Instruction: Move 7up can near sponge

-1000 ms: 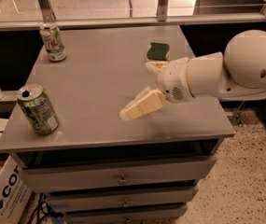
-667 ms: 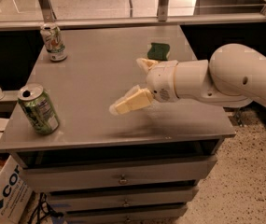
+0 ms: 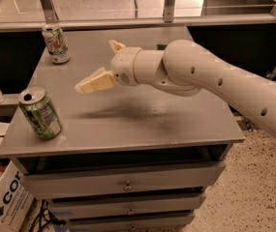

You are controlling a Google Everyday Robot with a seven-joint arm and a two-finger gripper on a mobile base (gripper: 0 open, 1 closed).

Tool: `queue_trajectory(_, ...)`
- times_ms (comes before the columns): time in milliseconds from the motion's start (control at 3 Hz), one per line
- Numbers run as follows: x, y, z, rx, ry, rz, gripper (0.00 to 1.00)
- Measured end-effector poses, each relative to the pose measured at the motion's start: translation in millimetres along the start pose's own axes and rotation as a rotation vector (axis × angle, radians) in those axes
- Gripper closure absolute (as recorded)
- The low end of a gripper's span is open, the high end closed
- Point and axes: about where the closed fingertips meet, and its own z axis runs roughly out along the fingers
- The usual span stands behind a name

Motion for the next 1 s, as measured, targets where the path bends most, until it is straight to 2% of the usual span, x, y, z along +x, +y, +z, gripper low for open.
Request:
queue_trajectory(333, 0.0, 0.0, 0.0, 0.000, 0.000, 0.000, 0.00)
queue_trajectory(667, 8.4, 1.0, -3.7, 0.038, -0.010, 0.047, 0.00)
queue_trajectory(1000, 7.2, -9.9, 19.1, 0.099, -0.039, 0.091, 0.00)
